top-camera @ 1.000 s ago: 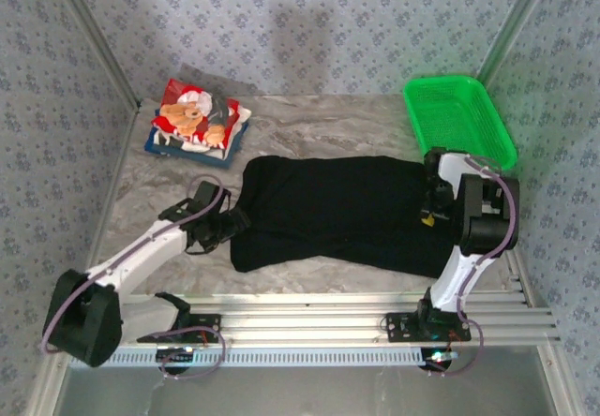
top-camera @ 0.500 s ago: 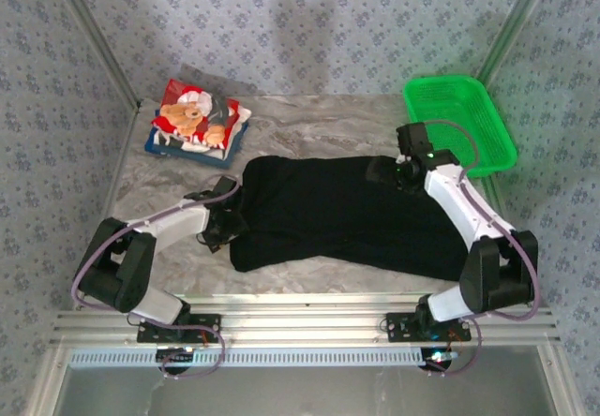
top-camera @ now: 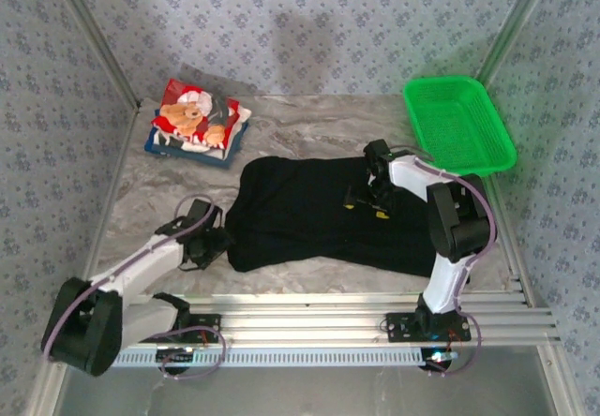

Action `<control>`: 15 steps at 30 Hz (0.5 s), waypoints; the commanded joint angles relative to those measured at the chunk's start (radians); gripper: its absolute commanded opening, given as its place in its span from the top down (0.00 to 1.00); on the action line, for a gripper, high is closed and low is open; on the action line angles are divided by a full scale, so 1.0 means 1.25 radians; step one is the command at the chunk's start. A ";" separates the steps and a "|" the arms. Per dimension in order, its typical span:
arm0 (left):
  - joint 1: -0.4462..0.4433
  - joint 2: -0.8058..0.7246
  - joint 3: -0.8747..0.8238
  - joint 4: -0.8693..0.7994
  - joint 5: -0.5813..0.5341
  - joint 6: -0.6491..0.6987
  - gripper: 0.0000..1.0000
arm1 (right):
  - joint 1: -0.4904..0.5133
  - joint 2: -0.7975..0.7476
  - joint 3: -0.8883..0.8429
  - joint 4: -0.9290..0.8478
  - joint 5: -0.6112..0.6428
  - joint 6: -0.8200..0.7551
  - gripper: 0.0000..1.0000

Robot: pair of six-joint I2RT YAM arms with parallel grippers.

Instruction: Fold and stack the t-shirts

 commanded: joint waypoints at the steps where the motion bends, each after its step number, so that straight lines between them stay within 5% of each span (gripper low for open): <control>1: 0.010 -0.053 -0.031 -0.197 0.013 -0.036 0.40 | 0.002 0.032 -0.009 -0.081 0.019 -0.017 0.12; 7: 0.006 -0.138 0.106 -0.201 -0.010 -0.029 0.35 | 0.014 0.036 -0.013 -0.109 0.060 -0.030 0.11; 15: -0.005 0.207 0.430 -0.003 0.097 0.101 0.29 | 0.096 0.065 -0.025 -0.106 0.025 -0.017 0.11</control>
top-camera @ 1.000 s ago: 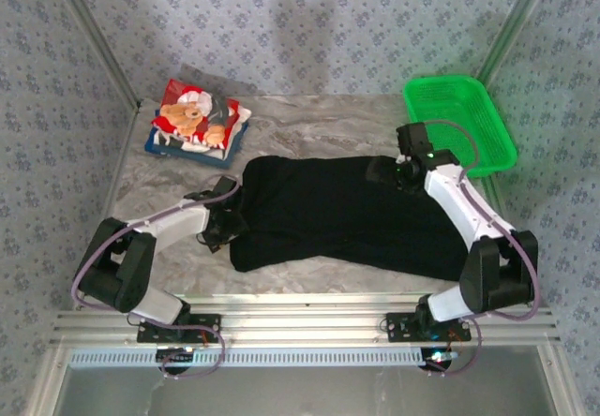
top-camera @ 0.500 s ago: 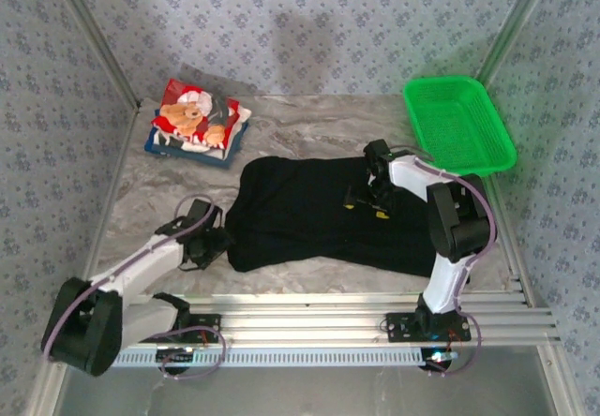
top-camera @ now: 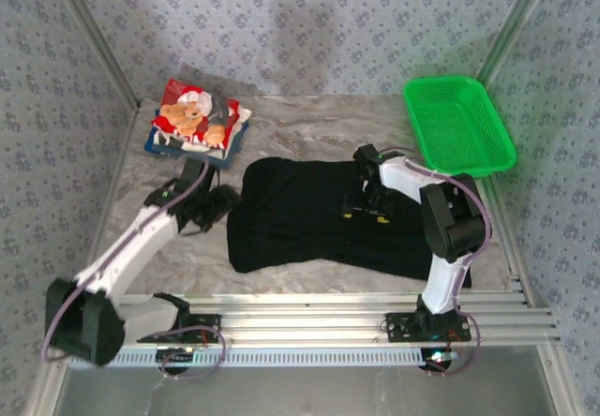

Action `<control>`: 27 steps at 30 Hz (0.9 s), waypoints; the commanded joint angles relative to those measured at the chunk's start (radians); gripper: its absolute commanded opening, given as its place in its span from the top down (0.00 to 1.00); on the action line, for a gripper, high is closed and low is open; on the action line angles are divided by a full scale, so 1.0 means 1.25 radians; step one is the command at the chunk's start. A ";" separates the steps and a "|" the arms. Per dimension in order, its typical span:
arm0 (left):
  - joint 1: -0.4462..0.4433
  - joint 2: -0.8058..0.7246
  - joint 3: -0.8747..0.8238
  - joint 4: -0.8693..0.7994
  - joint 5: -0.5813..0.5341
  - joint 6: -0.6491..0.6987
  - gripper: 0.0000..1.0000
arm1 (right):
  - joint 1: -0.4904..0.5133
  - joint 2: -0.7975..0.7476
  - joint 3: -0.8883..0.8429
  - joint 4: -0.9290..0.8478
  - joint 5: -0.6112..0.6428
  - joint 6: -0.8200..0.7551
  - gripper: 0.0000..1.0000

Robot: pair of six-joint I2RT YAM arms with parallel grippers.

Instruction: Fold and stack the t-shirts

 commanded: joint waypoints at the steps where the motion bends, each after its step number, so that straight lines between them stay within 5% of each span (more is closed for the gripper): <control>1: -0.015 0.150 0.103 0.104 0.070 0.068 0.30 | 0.036 0.048 -0.035 -0.039 -0.047 0.002 0.11; 7: -0.026 0.413 0.259 0.173 0.103 0.085 0.40 | 0.039 0.000 -0.041 -0.038 -0.055 -0.017 0.10; 12: -0.007 0.536 0.296 0.159 0.040 0.085 0.57 | 0.011 -0.044 0.025 -0.063 -0.058 -0.060 0.09; 20: 0.055 0.529 0.204 0.133 -0.039 0.126 0.62 | -0.050 -0.029 0.063 -0.087 -0.066 -0.084 0.09; 27: 0.058 0.373 0.016 0.148 -0.058 0.096 0.61 | -0.072 0.008 0.071 -0.088 -0.067 -0.083 0.09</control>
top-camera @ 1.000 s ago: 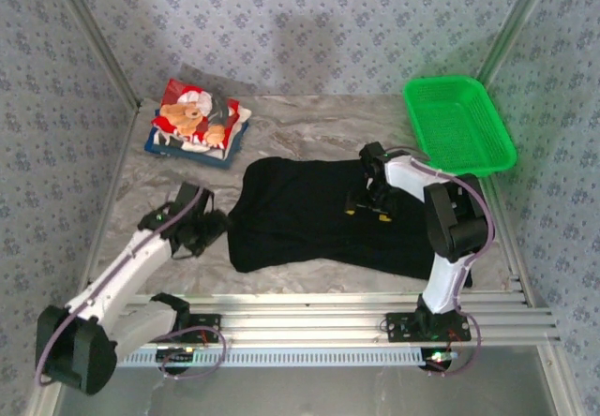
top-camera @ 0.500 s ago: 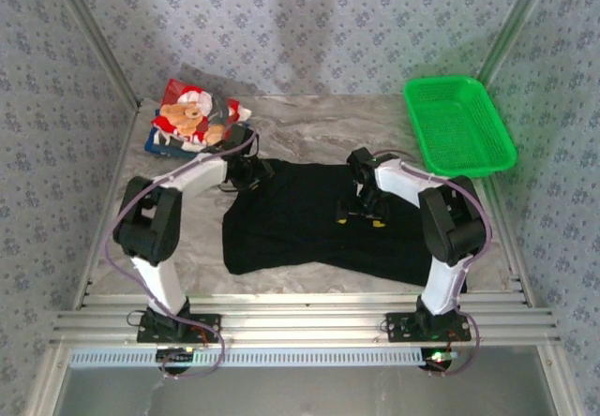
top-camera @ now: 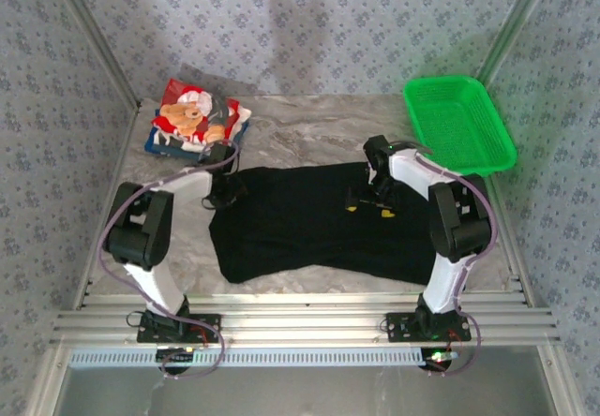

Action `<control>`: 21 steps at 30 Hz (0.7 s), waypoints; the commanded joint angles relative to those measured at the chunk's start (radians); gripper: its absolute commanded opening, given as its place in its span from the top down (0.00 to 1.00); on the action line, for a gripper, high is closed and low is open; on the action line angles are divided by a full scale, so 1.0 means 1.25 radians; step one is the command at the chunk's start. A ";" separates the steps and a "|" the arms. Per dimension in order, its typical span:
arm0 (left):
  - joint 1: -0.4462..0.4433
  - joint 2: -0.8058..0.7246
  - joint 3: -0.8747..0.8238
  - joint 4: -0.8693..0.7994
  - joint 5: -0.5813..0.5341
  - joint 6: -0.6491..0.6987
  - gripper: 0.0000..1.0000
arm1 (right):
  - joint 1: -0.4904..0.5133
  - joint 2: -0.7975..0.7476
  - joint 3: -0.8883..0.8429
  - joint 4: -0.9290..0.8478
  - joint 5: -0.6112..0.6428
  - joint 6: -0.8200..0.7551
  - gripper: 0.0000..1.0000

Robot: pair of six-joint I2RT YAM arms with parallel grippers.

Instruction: Fold and stack the t-shirts

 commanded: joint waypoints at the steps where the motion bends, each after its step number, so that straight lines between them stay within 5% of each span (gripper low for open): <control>1: 0.001 -0.068 -0.066 -0.036 -0.018 -0.005 0.58 | -0.007 0.015 0.013 -0.018 -0.014 -0.013 0.09; 10: 0.002 -0.067 0.226 -0.113 0.029 0.145 0.24 | -0.003 -0.057 0.015 0.001 -0.049 -0.058 0.06; 14: 0.004 0.089 0.448 -0.226 0.125 0.344 0.23 | 0.003 -0.114 -0.012 0.027 -0.101 -0.074 0.04; 21: -0.013 0.299 0.679 -0.427 0.142 0.575 0.28 | 0.023 -0.171 -0.033 0.030 -0.143 -0.099 0.00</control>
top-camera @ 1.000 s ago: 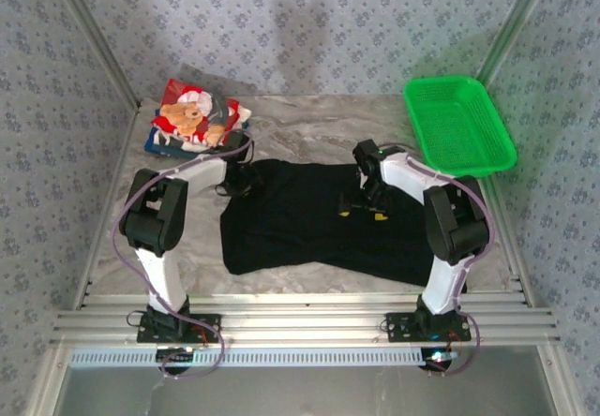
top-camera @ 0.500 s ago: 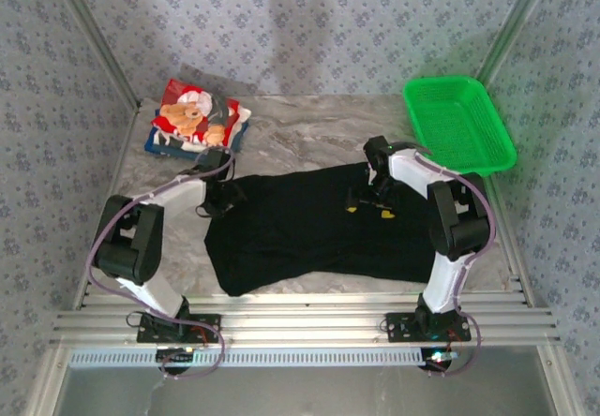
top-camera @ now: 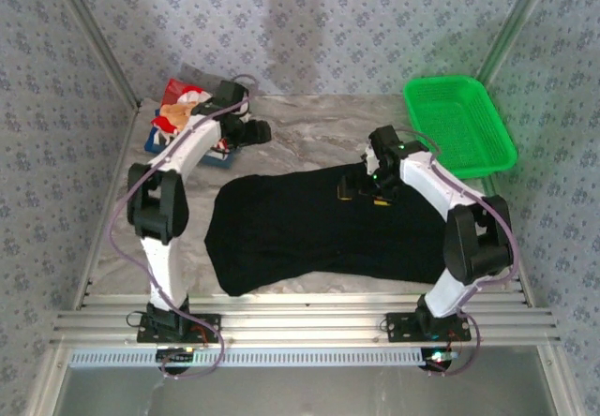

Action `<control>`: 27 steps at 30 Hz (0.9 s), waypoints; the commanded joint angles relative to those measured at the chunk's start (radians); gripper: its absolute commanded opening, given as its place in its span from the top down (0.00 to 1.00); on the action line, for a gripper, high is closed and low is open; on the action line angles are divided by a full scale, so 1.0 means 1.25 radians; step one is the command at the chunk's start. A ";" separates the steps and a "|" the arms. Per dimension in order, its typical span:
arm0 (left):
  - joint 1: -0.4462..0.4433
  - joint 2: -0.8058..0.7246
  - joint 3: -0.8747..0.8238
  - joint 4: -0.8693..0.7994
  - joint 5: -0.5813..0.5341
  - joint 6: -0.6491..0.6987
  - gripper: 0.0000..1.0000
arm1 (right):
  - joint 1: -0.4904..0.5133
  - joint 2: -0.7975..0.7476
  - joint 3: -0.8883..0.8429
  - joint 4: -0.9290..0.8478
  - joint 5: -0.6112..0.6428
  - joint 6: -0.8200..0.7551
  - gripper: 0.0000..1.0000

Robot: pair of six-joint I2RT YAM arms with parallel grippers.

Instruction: Fold and stack the t-shirts

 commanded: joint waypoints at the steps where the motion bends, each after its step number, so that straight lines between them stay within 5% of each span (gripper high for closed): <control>1: -0.010 0.060 0.049 -0.171 0.023 0.163 0.29 | 0.011 -0.024 -0.022 -0.008 -0.036 -0.028 0.00; 18: -0.045 0.180 0.065 -0.199 -0.017 0.267 0.35 | 0.021 -0.065 -0.094 -0.006 -0.057 -0.030 0.00; 20: -0.055 0.185 0.059 -0.195 -0.012 0.268 0.41 | 0.021 -0.060 -0.089 -0.007 -0.058 -0.027 0.00; 24: -0.065 0.171 0.029 -0.171 0.026 0.255 0.73 | 0.021 -0.059 -0.076 -0.008 -0.053 -0.021 0.00; 27: -0.065 0.150 0.010 -0.150 0.054 0.246 0.86 | 0.020 -0.060 -0.071 -0.012 -0.046 -0.018 0.00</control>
